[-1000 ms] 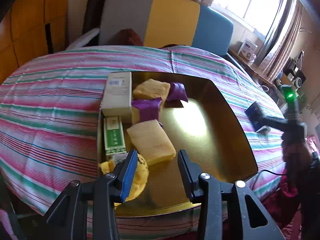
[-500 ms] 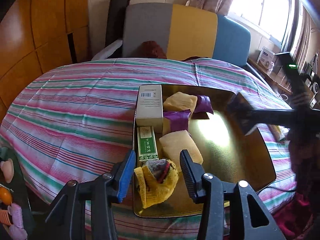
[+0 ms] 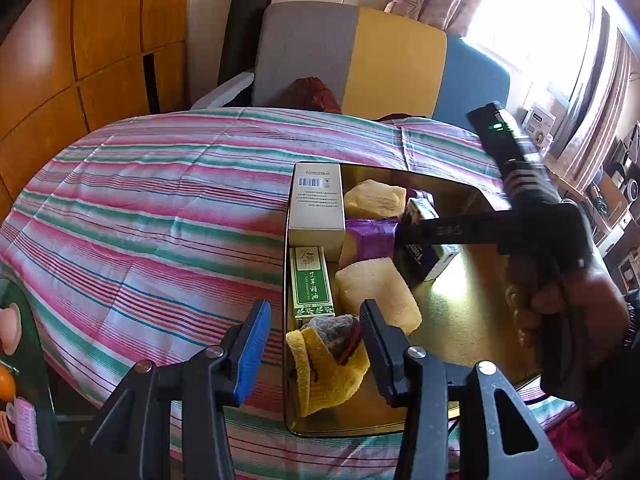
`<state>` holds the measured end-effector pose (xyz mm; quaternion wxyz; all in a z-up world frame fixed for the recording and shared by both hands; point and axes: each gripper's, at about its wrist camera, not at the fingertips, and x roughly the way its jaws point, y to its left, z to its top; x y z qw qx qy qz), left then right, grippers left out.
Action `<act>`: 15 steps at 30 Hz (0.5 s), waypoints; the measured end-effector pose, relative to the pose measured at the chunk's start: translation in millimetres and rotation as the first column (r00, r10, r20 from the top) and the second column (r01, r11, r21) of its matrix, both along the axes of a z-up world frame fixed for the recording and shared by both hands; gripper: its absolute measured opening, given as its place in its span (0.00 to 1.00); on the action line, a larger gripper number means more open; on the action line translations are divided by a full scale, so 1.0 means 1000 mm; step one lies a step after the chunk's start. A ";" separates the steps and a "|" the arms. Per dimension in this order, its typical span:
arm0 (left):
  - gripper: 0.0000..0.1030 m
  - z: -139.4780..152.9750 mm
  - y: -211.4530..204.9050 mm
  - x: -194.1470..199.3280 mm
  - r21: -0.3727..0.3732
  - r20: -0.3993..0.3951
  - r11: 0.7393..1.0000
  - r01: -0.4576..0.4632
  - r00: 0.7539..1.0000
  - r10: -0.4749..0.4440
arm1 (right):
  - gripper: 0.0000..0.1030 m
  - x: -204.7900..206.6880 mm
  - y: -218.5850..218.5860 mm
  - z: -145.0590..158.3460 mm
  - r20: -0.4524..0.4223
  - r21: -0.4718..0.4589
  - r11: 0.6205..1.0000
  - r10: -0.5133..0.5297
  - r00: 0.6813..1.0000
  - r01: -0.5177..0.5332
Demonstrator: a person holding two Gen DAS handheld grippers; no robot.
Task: Organize objects
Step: 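Carry the barcoded box into the gold tray and open the right tool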
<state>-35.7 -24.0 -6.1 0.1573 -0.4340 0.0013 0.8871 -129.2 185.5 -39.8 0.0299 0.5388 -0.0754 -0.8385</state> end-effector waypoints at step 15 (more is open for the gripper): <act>0.45 0.007 0.017 0.010 -0.004 -0.018 0.999 0.050 0.999 -0.050 | 0.82 0.068 0.060 0.057 -0.154 -0.003 0.998 -0.055 0.987 0.055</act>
